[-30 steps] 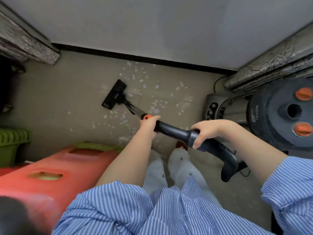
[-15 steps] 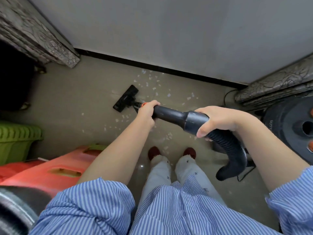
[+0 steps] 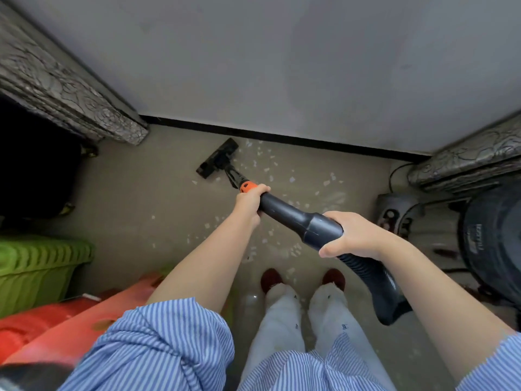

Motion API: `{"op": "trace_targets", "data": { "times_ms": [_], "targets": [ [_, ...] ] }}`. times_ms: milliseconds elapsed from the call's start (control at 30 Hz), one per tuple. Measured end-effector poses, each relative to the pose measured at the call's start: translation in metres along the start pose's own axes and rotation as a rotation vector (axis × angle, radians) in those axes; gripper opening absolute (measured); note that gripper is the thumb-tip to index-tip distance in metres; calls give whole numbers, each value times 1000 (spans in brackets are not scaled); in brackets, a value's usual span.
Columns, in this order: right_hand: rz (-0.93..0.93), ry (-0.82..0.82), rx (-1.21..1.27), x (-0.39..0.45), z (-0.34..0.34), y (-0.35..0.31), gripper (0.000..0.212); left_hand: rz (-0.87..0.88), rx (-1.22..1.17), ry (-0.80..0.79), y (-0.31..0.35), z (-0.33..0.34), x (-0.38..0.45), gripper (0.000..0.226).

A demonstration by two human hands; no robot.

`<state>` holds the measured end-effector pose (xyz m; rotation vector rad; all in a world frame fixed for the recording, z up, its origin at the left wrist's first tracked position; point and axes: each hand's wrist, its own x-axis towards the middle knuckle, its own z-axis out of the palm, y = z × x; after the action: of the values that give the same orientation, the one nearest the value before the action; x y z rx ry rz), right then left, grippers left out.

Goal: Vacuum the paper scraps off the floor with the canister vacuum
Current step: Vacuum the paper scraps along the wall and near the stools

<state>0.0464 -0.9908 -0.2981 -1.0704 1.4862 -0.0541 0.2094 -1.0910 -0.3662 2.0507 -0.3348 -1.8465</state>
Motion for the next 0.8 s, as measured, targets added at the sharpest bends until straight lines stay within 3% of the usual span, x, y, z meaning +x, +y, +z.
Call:
{"op": "trace_targets", "data": {
  "times_ms": [233, 567, 667, 800],
  "targets": [
    [15, 66, 57, -11, -18, 16, 52, 21, 45, -55, 1, 34, 1, 23],
    [53, 80, 121, -56, -22, 49, 32, 18, 166, -102, -27, 67, -22, 24],
    [45, 95, 137, -79, -26, 59, 33, -2, 181, -122, -41, 78, -34, 11],
    [15, 106, 147, -108, -24, 70, 36, -26, 160, -153, -60, 86, -48, 24]
  ]
}}
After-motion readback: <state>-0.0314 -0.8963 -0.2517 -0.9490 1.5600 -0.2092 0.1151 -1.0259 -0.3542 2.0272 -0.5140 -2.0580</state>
